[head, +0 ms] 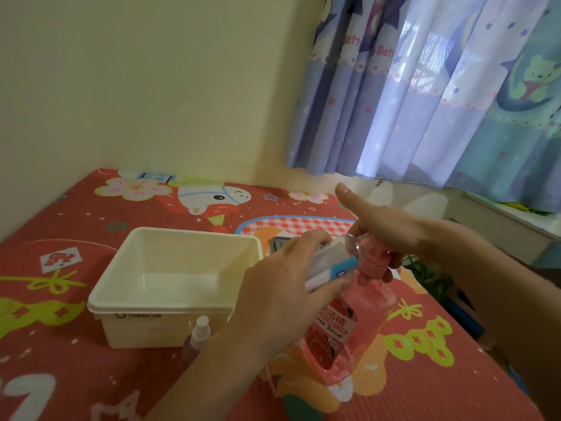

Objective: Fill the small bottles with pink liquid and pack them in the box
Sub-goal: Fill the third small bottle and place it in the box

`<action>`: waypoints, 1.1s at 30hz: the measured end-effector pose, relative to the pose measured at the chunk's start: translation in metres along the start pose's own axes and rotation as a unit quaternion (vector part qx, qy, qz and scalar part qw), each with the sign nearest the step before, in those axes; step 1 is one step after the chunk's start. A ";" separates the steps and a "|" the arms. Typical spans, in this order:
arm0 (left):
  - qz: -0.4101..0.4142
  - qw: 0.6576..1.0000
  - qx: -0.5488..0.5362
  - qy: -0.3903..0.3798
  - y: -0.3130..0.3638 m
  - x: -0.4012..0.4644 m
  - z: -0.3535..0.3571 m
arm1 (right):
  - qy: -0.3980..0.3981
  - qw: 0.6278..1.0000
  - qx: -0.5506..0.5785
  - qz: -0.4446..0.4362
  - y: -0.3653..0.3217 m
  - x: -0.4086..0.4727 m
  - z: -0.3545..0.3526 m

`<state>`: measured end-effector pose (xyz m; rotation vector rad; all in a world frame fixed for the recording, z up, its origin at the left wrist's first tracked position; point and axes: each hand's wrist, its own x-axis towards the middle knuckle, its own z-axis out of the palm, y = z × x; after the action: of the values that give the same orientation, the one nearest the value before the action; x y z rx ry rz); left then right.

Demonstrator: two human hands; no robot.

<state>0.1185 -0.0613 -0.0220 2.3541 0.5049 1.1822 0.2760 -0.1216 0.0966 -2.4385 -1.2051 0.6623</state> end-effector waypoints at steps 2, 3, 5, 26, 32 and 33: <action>0.002 1.000 -0.009 0.007 0.001 0.000 0.000 | -0.021 1.000 0.005 0.004 0.000 -0.001 -0.006; 0.002 1.000 -0.007 0.011 0.002 0.000 0.000 | -0.021 1.000 0.007 0.004 0.000 -0.001 -0.007; 0.000 1.000 0.003 0.010 0.001 0.000 0.000 | 0.005 1.000 0.011 0.002 0.001 0.001 -0.003; -0.010 1.000 0.018 -0.007 -0.001 -0.001 0.002 | 0.066 0.998 0.003 -0.001 0.004 0.004 0.006; -0.009 1.000 0.011 0.007 0.001 -0.001 0.001 | 0.028 0.999 0.017 0.010 -0.002 0.000 -0.003; -0.008 1.000 0.016 0.008 0.001 -0.002 0.001 | 0.044 0.999 0.008 0.006 -0.001 0.001 0.000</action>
<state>0.1188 -0.0628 -0.0233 2.3632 0.5514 1.1957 0.2758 -0.1199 0.0965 -2.4370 -1.1464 0.5604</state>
